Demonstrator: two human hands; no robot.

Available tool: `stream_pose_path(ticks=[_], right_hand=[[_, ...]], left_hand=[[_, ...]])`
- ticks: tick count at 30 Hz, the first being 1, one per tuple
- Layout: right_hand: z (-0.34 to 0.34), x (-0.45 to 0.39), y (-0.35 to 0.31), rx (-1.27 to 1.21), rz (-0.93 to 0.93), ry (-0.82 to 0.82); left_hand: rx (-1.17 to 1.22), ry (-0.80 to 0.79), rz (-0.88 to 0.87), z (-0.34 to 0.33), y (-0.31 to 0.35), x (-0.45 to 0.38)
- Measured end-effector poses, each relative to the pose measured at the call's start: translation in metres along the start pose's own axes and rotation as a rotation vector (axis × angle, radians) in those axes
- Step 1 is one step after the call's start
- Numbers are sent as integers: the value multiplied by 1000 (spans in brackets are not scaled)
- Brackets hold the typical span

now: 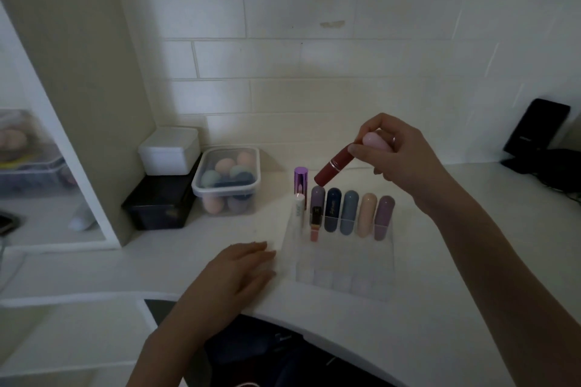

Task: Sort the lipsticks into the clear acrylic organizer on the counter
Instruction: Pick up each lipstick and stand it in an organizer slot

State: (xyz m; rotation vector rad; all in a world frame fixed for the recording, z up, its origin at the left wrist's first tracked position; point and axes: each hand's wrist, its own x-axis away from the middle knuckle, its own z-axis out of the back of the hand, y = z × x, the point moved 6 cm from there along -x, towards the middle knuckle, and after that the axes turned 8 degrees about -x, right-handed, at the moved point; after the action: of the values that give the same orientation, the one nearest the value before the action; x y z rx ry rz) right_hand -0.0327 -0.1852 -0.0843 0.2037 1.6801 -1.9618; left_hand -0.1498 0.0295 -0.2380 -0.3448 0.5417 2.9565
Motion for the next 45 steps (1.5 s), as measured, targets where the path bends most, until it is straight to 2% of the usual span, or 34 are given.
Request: stream_pose_path(ticks=[2,4,8,12,13,15,18,30,35,39,43,45], right_hand=[[1,5,-2,21,2,-3],[2,11,-4,41,1,-7],[4,20,-8,48,6,-29],[6,27,-11,87,6,-75],[6,28,-11,102,8,-85],[8,29,-11,131,18,-89],[8,31,-7,188,41,-92],[-14,34,15,416,7,-216],[-24,38,29,477,-41,-281],[-11,36,26,213,-70,-172],[-2,35,33,-330,-286,-178],[0,38,32,-308,-257,-205]], left_hand=[[39,35,38,3,0,-2],[82,145,72,8,2,-2],[132,172,150,6,2,-1],[324,356,248,18,12,-6],[384,344,262,17,17,-11],[445,213,277,12,25,-23],[376,88,273,6,32,-33],[498,27,206,2,32,-37],[781,139,269,6,14,-42],[850,200,206,14,21,-48],[831,325,178,25,29,-54],[842,386,153,29,33,-58]])
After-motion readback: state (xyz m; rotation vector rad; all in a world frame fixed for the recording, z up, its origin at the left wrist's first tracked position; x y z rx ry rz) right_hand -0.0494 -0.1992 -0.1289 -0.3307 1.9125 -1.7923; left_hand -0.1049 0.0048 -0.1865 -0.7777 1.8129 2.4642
